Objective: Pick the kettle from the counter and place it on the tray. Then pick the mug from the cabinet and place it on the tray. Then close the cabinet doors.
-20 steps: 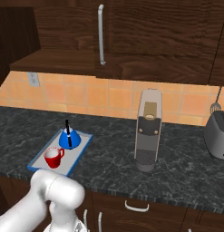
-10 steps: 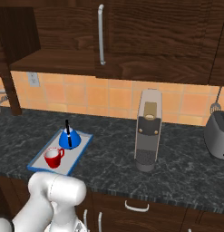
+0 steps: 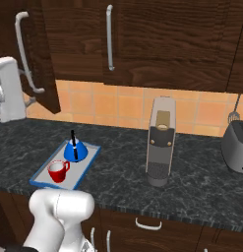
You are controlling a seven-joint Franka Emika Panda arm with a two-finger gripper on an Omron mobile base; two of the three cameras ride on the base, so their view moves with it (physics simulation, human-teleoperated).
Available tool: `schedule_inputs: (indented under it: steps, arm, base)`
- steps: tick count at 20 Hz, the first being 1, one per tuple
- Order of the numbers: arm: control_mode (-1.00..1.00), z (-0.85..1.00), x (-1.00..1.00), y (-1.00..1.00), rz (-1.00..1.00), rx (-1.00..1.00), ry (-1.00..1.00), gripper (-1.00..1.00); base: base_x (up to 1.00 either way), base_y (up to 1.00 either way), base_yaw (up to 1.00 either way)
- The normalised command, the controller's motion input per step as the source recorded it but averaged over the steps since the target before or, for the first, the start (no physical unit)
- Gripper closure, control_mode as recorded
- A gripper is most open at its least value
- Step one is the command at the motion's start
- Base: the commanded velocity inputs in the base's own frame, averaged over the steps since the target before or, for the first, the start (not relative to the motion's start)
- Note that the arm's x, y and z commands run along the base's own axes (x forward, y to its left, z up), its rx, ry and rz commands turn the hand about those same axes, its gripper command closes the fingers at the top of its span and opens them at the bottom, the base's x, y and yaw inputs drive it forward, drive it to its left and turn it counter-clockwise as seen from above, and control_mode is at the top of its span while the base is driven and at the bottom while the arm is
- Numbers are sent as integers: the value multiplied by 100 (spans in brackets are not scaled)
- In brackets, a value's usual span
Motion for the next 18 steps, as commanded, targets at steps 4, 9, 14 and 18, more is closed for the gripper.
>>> schedule_inputs:
  steps: [4, 9, 14, 18]
  arm:
    - [-100, 16, 64, -60, 28, 12, -1, -100]
    - [-100, 17, 79, -36, 22, 4, 2, -100]
    - [-100, 1, 94, -24, 18, 1, 8, -100]
    - [-100, -1, 100, -6, 10, 0, 12, -100]
  base:
    - [0, 0, 0]
    - [0, 0, 0]
    - [0, 0, 0]
    - [0, 0, 0]
